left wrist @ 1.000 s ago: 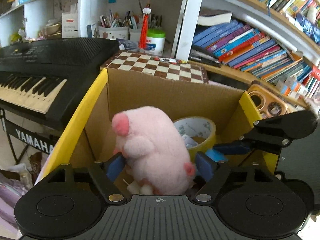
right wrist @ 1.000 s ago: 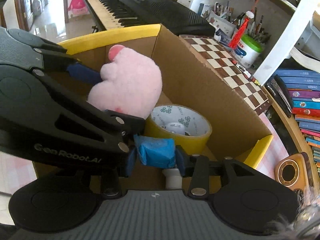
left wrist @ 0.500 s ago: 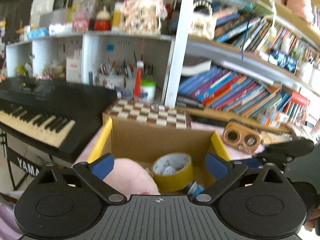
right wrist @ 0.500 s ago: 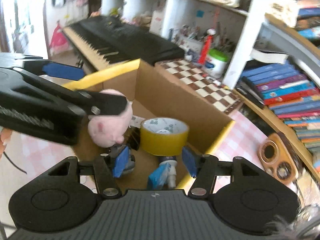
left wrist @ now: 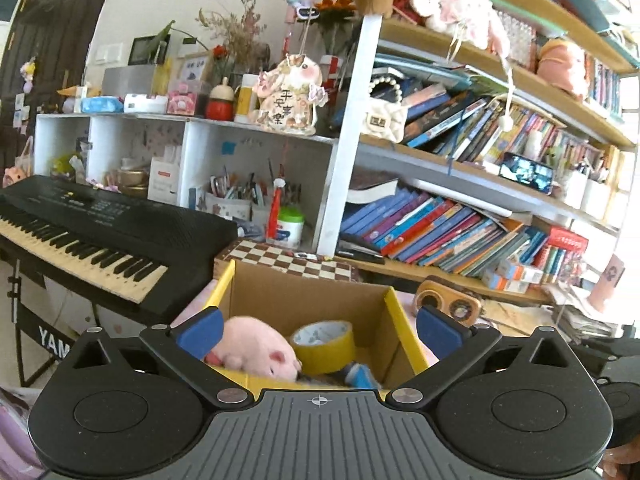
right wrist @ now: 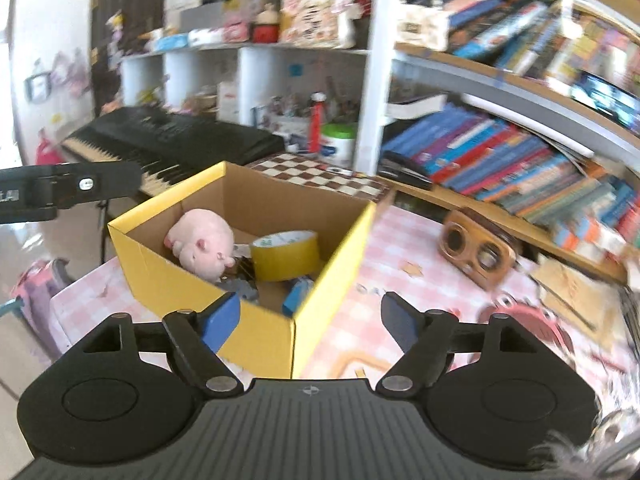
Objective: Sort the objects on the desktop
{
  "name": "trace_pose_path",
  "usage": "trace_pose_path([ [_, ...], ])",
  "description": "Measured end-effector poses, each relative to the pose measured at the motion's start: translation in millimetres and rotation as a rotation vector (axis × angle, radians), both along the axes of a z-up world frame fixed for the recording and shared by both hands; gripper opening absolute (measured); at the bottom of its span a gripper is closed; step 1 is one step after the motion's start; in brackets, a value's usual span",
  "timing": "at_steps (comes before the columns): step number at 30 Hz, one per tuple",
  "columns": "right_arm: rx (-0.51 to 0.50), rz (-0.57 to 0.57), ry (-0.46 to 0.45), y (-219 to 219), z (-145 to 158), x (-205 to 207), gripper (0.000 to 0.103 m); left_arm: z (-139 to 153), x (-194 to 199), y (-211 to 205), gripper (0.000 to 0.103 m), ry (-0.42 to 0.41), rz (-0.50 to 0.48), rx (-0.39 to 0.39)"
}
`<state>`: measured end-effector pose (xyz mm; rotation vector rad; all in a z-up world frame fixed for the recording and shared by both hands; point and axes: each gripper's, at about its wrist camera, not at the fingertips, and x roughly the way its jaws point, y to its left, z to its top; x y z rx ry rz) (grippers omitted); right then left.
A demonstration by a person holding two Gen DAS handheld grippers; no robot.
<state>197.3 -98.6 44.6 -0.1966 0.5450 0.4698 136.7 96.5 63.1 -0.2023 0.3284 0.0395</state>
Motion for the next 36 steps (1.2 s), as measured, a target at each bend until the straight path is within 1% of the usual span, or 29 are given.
trace_pose_path([
  [4, 0.031, -0.084, 0.01, -17, -9, -28, 0.078, -6, -25, -6, 0.103, 0.004, -0.016, 0.005],
  [7, 0.045, -0.146, 0.01, -28, -15, -50, 0.08, -12, -40, -10, 0.103, 0.021, -0.031, 0.016],
  [9, 0.051, -0.179, 0.011, -34, -20, -64, 0.081, -17, -52, -13, 0.103, 0.033, -0.051, 0.008],
  [14, 0.056, -0.255, 0.003, -43, -31, -104, 0.086, -28, -78, -24, 0.103, 0.056, -0.097, -0.01],
  [18, 0.062, -0.294, 0.028, -51, -41, -126, 0.087, -37, -93, -34, 0.103, 0.077, -0.113, -0.015],
  [23, 0.046, -0.335, 0.062, -61, -53, -151, 0.087, -48, -109, -47, 0.103, 0.105, -0.084, 0.007],
  [28, 0.046, -0.376, 0.067, -70, -56, -166, 0.088, -55, -118, -53, 0.103, 0.124, -0.056, 0.009],
  [36, 0.057, -0.405, 0.071, -82, -56, -178, 0.088, -59, -126, -58, 0.103, 0.168, -0.042, -0.014],
])
